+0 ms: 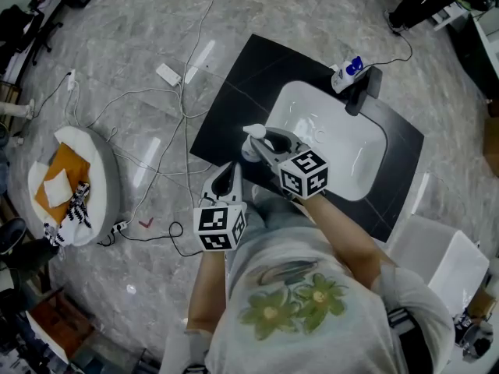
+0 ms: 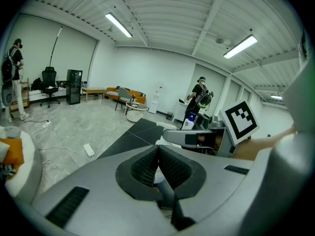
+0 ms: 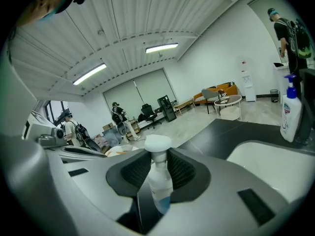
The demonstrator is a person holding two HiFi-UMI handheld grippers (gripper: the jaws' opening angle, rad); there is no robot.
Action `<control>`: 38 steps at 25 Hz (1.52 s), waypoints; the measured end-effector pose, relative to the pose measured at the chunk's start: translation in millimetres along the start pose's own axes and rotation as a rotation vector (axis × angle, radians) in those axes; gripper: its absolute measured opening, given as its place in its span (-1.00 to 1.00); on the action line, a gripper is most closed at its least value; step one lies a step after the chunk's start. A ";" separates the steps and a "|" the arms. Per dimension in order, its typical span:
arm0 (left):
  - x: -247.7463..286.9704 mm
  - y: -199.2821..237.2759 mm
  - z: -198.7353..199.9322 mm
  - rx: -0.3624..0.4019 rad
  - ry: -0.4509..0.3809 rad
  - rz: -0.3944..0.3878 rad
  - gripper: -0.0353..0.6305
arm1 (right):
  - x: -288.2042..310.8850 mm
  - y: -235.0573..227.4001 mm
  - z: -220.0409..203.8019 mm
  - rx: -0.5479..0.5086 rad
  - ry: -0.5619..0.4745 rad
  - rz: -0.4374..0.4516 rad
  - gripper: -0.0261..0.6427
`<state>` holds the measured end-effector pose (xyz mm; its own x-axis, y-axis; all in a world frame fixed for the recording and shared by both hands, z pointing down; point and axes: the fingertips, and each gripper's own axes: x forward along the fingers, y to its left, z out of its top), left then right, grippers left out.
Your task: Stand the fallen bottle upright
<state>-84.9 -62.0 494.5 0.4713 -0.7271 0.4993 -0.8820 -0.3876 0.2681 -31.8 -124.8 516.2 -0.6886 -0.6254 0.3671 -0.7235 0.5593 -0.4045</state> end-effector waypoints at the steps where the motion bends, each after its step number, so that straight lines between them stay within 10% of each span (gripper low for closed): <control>1: -0.2 0.0 -0.1 -0.001 0.000 -0.001 -0.84 | 0.2 0.5 0.0 -0.004 0.001 0.001 -0.56; 38: -36.6 7.1 -1.0 -0.006 0.009 -0.020 -0.84 | 1.9 29.9 -1.0 -0.188 0.026 -0.061 -0.56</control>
<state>-108.4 -37.6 479.0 0.4892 -0.7142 0.5006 -0.8722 -0.3988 0.2834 -54.8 -108.8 505.7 -0.6426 -0.6480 0.4089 -0.7583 0.6145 -0.2179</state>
